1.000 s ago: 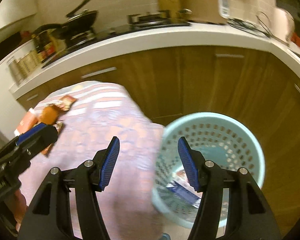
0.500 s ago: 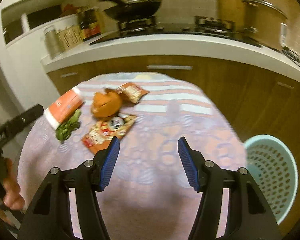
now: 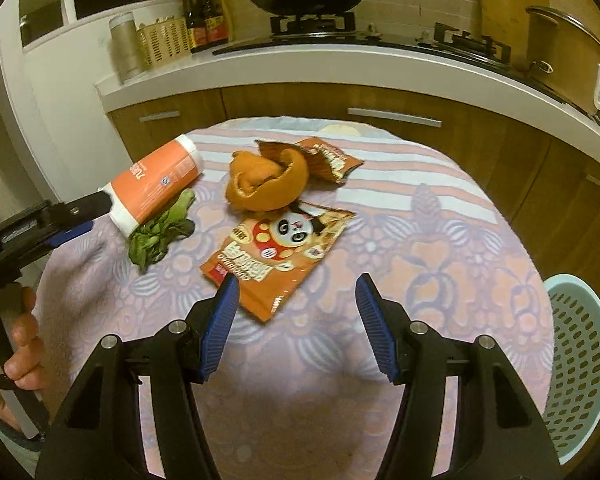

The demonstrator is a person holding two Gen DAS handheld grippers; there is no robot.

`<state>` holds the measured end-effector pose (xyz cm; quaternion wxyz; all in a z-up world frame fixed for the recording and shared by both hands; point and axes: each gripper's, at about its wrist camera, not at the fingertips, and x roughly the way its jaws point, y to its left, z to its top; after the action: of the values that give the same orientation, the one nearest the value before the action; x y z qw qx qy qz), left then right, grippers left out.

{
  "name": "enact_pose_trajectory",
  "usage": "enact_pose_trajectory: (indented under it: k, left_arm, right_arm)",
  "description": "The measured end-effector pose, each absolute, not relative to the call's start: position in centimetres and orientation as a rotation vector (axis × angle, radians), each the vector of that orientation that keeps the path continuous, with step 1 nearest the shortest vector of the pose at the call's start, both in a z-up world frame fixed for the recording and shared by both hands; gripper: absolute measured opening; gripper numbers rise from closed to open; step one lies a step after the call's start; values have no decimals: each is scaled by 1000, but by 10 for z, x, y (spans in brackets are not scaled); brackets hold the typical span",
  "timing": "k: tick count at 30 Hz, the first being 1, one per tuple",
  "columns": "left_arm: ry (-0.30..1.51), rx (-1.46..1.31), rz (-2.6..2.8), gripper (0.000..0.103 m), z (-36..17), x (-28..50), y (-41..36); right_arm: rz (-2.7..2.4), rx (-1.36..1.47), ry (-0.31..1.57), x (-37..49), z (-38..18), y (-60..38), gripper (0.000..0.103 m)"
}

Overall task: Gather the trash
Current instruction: 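Grasp the orange-and-white paper cup rim with the left tool, then lift the cup with the left tool while the right tool grasps the panda snack bag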

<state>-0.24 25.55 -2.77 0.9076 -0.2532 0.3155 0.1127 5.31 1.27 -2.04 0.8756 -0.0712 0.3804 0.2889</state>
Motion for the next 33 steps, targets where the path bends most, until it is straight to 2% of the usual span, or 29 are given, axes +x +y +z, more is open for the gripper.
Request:
enact_pose_trajectory:
  k: [4,7,9,11,14,33]
  left_arm:
    - [669,-554,201,55,-39,14,261]
    - [678,-576,174,41,-46,24,265]
    - [685,-591,155,25,-50,29,265]
    - [682,-599,142,14,-52,31,264]
    - [656,-605,118,3,-54,30,261]
    - [601,-600,106,2,-53,16,257]
  right_arm:
    - [608,-158,811,53,-26,25,57]
    - [611,-168,822,52,-29,32,57]
    - [609,-179,824,52,-31,36,57]
    - [601,-193,832,53,-36,40,57]
    - [600,-188,862,56,-44,42,57]
    - [480,-44,954,92,-50,-18,57]
